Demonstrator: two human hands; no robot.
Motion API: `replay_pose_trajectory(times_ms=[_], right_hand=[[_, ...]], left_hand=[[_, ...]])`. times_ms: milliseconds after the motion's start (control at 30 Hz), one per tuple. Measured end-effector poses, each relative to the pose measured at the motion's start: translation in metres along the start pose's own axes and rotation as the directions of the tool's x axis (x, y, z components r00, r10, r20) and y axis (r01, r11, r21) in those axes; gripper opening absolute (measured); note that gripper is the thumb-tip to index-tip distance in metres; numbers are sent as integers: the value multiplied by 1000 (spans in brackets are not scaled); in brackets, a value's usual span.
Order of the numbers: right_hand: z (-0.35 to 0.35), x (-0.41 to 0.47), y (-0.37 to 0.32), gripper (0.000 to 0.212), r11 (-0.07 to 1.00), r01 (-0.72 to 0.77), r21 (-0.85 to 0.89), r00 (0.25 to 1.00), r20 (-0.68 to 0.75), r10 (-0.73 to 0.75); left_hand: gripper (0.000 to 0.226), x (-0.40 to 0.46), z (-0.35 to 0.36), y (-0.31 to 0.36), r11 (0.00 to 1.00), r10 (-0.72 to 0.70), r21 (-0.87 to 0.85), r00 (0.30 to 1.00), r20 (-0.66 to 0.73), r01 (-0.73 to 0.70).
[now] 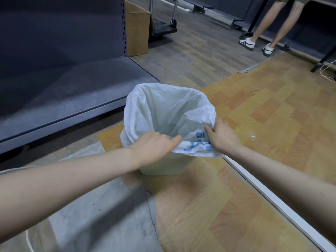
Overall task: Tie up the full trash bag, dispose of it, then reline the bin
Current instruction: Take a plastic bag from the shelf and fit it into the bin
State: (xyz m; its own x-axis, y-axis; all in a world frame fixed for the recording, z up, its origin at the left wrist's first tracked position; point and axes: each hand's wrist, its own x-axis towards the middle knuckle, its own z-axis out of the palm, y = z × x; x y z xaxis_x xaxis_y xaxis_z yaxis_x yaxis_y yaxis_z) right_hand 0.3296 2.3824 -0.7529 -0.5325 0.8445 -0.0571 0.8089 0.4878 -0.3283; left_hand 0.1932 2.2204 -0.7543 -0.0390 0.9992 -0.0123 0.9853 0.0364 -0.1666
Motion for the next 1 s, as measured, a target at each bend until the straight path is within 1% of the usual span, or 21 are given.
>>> replay_pose_trajectory(times_ms=[67,100,133,200,233,267,300,367,433,500,533,567,600,633,667,733,800,900,1000], right_hand=[[-5,-3,4,75,988,109,-108,991,-65,-116],[-9,-6,6,88,966,207,-152,972,-82,-221],[-14,-7,7,96,924,329,-195,936,-63,-347],[-21,-8,12,102,786,561,-258,823,73,-564],[-24,-8,15,101,710,642,-290,764,159,-625],[-25,-7,17,99,645,692,-323,719,234,-655],[-25,-6,17,97,599,720,-349,691,284,-665],[-25,-5,15,87,553,748,-368,661,326,-676],[-23,-3,15,82,528,773,-351,629,321,-708],[-22,-3,19,80,514,789,-337,610,324,-724],[-23,-3,21,76,515,787,-340,614,344,-710],[-23,-2,23,70,519,782,-344,621,366,-693],[-24,-1,25,63,519,780,-350,624,382,-681],[-26,0,27,56,513,779,-360,625,394,-673],[-28,2,28,52,504,773,-385,632,409,-658],[-36,4,31,50,497,737,-459,673,423,-607],[-44,8,36,47,507,705,-496,704,402,-586],[-51,11,44,37,513,693,-506,709,354,-610],[-51,12,49,36,528,684,-504,721,359,-592]], left_hand=[[31,0,0,-9,1000,1,-22,1000,-17,-1],[31,0,1,-12,1000,2,-18,1000,-23,-2],[30,0,2,-16,1000,4,-11,1000,-25,-4],[31,-1,5,-21,1000,12,8,999,-38,-11],[34,-1,6,-22,1000,15,5,999,-44,-15],[35,-1,7,-23,1000,22,-1,999,-48,-22],[35,-1,7,-22,1000,29,3,999,-45,-28],[33,0,8,-18,999,35,26,999,-31,-34],[32,2,9,-15,997,42,58,999,-12,-41],[22,3,8,-16,998,70,2,998,4,-70],[16,2,6,-17,994,95,-58,995,14,-94],[25,1,6,-20,986,119,-124,993,25,-115],[39,0,4,-24,976,139,-171,990,28,-132],[50,-1,3,-30,972,152,-186,988,19,-146],[58,-2,2,-36,972,165,-169,986,-8,-164],[66,-6,4,-51,973,207,-86,974,-92,-215],[69,-11,6,-61,960,269,-36,954,-135,-276],[66,-14,11,-60,934,352,-8,922,-160,-358],[54,-10,15,-55,935,353,17,922,-157,-355]])
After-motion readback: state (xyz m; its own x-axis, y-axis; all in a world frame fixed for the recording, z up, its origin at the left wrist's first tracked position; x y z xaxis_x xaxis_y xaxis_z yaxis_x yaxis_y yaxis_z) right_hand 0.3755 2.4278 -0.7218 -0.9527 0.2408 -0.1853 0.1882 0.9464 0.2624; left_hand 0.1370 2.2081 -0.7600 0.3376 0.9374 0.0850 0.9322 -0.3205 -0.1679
